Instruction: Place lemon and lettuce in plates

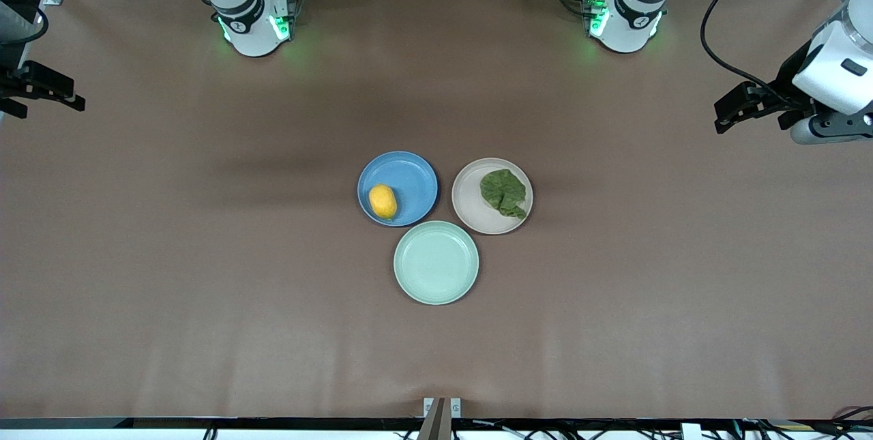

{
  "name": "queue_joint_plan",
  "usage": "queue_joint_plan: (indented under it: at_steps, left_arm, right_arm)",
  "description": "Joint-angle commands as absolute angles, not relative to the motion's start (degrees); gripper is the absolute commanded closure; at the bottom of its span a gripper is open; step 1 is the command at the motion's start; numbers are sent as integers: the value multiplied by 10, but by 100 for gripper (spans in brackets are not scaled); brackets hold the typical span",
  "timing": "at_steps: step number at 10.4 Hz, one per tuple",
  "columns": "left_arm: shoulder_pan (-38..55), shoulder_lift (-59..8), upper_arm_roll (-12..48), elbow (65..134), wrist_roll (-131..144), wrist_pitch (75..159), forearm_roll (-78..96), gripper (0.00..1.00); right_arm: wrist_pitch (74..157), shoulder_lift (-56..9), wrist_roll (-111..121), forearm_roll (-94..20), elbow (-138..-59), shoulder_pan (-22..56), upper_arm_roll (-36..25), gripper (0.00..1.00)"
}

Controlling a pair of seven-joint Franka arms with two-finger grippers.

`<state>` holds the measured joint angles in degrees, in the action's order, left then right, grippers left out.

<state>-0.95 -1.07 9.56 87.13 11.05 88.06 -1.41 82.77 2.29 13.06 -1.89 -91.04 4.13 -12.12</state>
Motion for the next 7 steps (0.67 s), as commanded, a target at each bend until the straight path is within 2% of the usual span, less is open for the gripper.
queue_joint_plan:
  at_steps: [1, 7]
  left_arm:
    - [-16, -7, 95, 871, 57, 878, -9, 0]
    - [-25, -7, 94, 870, 61, 877, -9, 0]
  right_arm:
    - [816, 4, 128, -8, -874, 34, -113, 0]
    - [823, -5, 127, -2, -863, 37, -113, 0]
